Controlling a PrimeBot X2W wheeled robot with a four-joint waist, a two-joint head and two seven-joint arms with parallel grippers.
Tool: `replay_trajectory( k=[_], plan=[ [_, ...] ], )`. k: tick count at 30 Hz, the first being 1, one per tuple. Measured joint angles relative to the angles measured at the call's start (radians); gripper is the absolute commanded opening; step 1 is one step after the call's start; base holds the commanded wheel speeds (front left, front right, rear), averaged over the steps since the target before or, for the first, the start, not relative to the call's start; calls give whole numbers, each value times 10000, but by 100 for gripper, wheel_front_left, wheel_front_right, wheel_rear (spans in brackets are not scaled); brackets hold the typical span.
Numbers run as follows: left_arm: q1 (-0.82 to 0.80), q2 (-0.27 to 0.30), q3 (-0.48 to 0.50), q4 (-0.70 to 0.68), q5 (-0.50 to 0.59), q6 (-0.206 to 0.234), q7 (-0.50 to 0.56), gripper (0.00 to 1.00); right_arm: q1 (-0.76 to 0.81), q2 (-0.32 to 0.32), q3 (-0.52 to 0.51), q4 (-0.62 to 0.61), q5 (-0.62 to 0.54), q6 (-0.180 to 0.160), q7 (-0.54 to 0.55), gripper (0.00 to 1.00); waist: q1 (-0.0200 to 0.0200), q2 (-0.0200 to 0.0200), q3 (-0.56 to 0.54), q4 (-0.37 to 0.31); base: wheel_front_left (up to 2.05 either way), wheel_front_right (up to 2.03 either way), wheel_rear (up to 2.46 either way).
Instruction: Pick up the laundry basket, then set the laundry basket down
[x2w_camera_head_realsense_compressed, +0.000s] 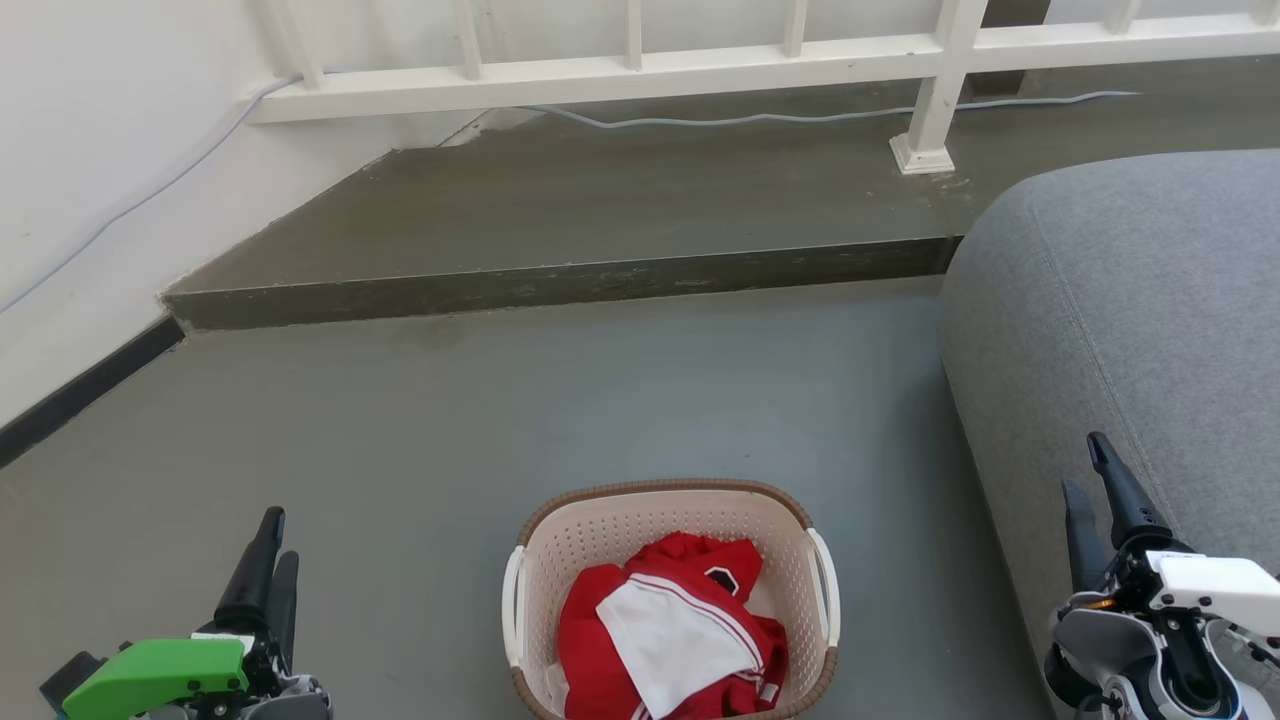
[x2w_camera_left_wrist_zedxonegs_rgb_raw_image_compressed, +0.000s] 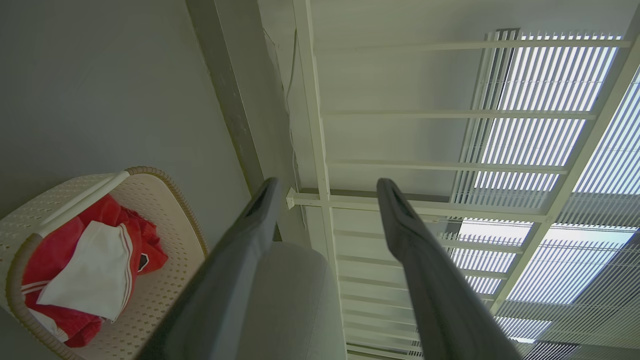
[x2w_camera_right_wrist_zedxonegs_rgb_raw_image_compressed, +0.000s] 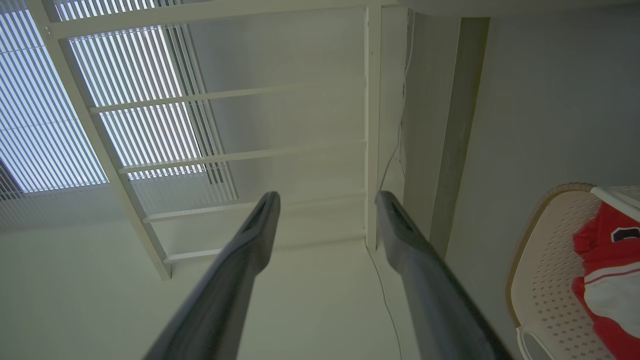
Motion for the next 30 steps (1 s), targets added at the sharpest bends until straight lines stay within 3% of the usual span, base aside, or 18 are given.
replay_trajectory(
  k=[16, 30],
  plan=[
    [-15, 31, -257, -349, 510, 0, -523, 100, -46, -10, 479, -533, 174, 0, -481, 100, 0, 0, 23, 21, 0, 0, 0],
    [-206, 368, -825, -721, 2201, -2, -1151, 100, -290, -535, 1404, -1062, -1446, 0, -1043, 100, 0, 0, 75, 25, 0, 0, 0]
  ],
)
